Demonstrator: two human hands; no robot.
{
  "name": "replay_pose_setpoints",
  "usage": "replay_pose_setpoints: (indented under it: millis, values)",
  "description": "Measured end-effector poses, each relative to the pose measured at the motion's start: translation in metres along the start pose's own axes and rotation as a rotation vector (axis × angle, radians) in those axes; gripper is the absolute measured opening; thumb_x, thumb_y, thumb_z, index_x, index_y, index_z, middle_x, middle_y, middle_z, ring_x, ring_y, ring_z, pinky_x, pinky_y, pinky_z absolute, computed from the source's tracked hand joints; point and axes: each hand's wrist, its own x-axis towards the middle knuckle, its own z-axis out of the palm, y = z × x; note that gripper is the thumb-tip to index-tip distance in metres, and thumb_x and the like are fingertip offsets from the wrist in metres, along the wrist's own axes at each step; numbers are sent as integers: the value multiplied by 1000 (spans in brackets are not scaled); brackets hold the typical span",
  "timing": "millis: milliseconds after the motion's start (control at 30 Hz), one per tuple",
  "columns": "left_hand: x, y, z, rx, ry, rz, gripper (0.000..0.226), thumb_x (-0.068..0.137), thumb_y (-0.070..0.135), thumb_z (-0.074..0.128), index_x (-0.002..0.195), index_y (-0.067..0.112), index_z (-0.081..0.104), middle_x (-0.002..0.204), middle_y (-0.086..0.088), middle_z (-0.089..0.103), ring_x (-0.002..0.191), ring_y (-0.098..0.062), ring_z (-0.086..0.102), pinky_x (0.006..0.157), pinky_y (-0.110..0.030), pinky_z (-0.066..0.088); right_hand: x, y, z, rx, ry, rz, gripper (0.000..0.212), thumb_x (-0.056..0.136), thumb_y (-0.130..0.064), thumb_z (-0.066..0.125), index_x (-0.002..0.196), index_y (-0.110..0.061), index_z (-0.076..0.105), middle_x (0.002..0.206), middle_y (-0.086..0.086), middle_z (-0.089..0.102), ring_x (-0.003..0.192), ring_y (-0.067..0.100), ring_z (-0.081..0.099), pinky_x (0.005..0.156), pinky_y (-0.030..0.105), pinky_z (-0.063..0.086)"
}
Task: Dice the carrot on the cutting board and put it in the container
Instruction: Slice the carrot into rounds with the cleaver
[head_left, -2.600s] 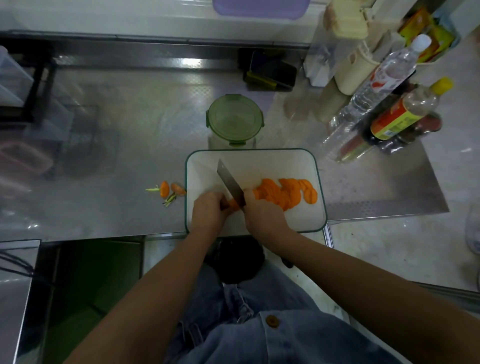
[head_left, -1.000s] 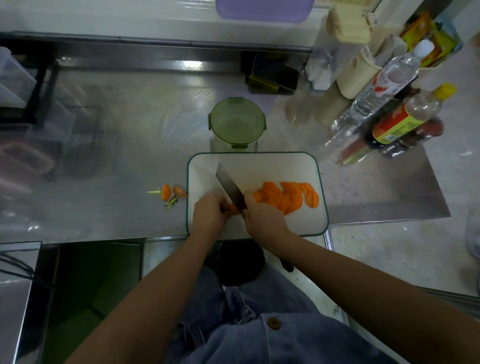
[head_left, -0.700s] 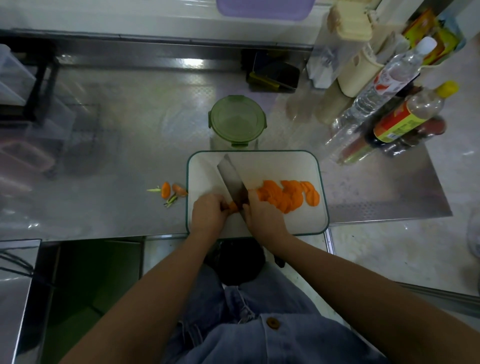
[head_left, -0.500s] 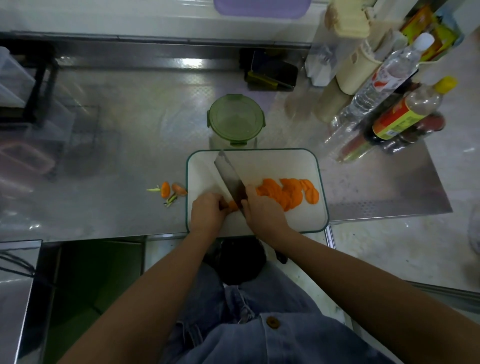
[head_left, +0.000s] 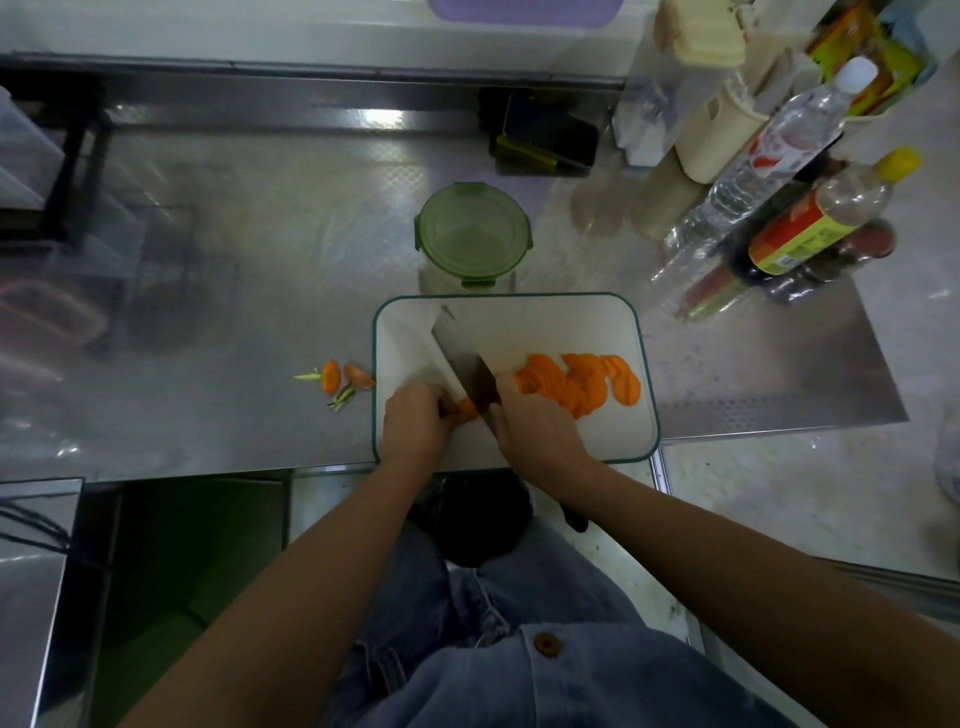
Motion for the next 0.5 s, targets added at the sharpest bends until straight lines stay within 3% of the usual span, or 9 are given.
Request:
replay_pose_setpoints:
  millis: [133, 300, 500]
  values:
    - [1, 0, 1, -2, 1, 10, 10, 79, 22, 74, 76, 13, 72, 82, -9, 70, 76, -27, 62, 66, -28, 43, 3, -2, -3, -57, -39, -20, 27, 100, -23, 38, 122, -8, 44, 89, 11, 63, 69, 27, 60, 43, 28, 25]
    - [1, 0, 0, 20, 12, 24, 9, 80, 20, 73, 77, 12, 73, 80, -8, 69, 75, -27, 62, 66, -28, 42, -2, -1, 0, -47, -72, -2, 28, 100, -20, 39, 126, -9, 41, 89, 8, 61, 62, 19, 50, 44, 25, 27]
    - [1, -2, 2, 23, 12, 38, 11, 80, 20, 72, 72, 14, 74, 75, -8, 69, 69, -26, 60, 64, -31, 46, -4, 0, 18, 8, -10, 44, 30, 100, -24, 39, 126, -8, 42, 86, 11, 62, 62, 23, 53, 49, 31, 37]
